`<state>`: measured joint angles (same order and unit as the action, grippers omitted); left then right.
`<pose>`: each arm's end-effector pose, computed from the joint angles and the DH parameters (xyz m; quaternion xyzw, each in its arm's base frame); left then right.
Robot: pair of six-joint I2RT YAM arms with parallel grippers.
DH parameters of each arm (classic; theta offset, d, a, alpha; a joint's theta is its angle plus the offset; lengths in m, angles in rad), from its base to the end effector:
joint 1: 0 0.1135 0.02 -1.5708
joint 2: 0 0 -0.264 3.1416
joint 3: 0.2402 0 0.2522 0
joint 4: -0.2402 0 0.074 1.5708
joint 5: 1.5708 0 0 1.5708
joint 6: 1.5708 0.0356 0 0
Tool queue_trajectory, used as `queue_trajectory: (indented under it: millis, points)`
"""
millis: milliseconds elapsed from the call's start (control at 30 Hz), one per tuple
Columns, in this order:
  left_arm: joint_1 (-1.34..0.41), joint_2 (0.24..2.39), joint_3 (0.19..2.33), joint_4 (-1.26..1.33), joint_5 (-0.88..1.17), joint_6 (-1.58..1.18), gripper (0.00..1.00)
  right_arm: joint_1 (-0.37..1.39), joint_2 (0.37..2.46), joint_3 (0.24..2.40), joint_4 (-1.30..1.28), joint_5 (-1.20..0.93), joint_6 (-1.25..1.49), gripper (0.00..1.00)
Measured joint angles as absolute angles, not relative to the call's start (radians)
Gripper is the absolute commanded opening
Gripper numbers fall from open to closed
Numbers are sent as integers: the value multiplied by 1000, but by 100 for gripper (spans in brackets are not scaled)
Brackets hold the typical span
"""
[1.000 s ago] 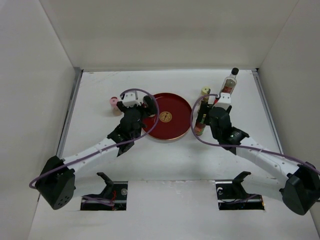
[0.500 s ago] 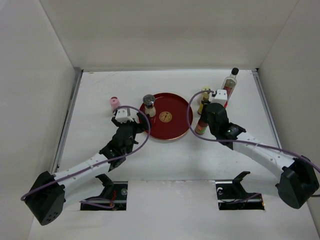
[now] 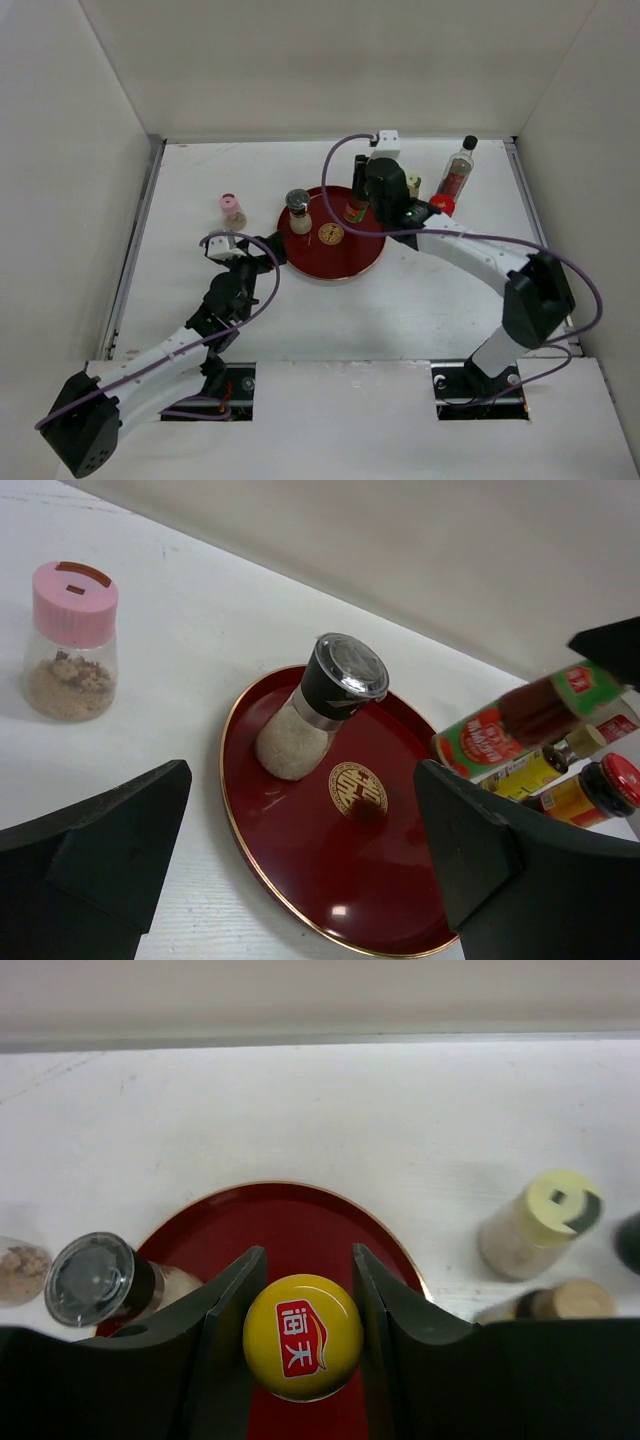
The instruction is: Organize the condiment bottles
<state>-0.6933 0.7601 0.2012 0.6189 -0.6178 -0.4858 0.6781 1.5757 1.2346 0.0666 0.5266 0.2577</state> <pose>0.1447 -0.0934 0.2225 -0.1525 0.6725 -0.2124 0.6923 0.3018 0.2201 0.3237 -0.0069 0.7856 0.0777 0.6138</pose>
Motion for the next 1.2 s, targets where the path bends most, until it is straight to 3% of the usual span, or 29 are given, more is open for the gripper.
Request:
queue_trajectory:
  millis: [267,667,767,867,933,1067,1200]
  points:
    - [-688,807,196,656,-617,-488,96,678,1869,1458,74,476,212,23]
    - [-688,837,196,678,-617,-491,96,693,2027,1617,96,439,187,26]
    - [-688,842,196,678,-617,-491,96,700,2052,1625,128,439,181,38]
    - [-688,843,196,679,-617,-491,96,709,2056,1624,145,441,181,64]
    - [-688,846,196,681,-617,-491,96,716,2056,1621,171,442,189,75]
    - [-689,853,196,688,-617,-491,96,728,2022,1589,201,445,196,88]
    - [-689,862,196,692,-617,-491,96,730,1890,1477,205,447,202,93]
